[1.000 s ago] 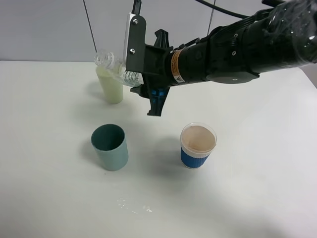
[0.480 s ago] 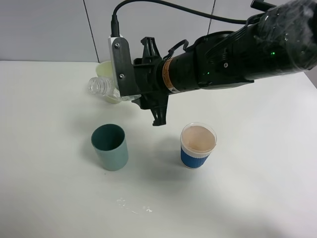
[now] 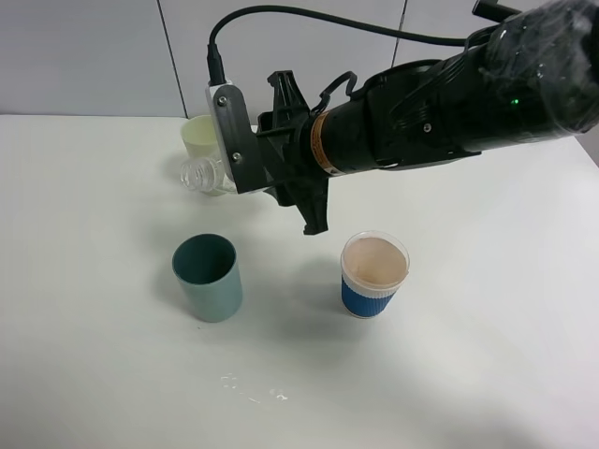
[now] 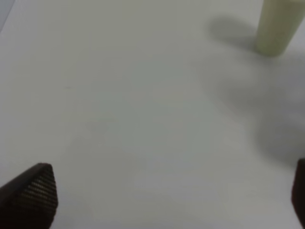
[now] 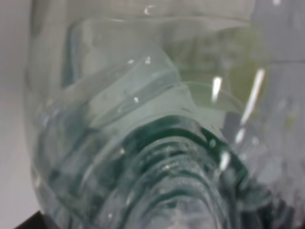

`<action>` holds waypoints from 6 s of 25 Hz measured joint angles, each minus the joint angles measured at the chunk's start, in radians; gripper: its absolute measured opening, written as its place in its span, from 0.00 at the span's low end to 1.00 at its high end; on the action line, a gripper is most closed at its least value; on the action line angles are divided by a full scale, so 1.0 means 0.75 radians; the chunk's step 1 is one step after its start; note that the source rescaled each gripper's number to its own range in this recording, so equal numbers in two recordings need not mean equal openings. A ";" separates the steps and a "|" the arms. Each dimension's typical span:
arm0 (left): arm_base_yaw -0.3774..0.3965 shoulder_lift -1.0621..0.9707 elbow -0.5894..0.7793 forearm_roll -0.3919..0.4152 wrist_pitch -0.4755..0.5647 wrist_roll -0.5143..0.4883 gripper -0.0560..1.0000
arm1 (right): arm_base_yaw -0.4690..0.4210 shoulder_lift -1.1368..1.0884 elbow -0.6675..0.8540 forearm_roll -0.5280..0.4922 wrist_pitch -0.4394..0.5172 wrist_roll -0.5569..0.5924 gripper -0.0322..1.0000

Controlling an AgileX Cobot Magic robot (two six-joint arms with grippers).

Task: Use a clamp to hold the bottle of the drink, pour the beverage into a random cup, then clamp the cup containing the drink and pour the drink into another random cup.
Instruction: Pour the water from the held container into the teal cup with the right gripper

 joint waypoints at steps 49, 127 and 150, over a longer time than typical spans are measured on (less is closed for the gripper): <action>0.000 0.000 0.000 0.000 0.000 0.000 1.00 | 0.093 0.048 -0.096 -0.194 0.233 -0.220 0.05; 0.000 0.000 0.000 0.000 0.000 0.000 1.00 | 0.093 0.048 -0.097 -0.531 0.261 -0.241 0.05; 0.000 0.000 0.000 0.000 0.000 0.000 1.00 | 0.093 0.048 -0.097 -0.657 0.260 -0.241 0.05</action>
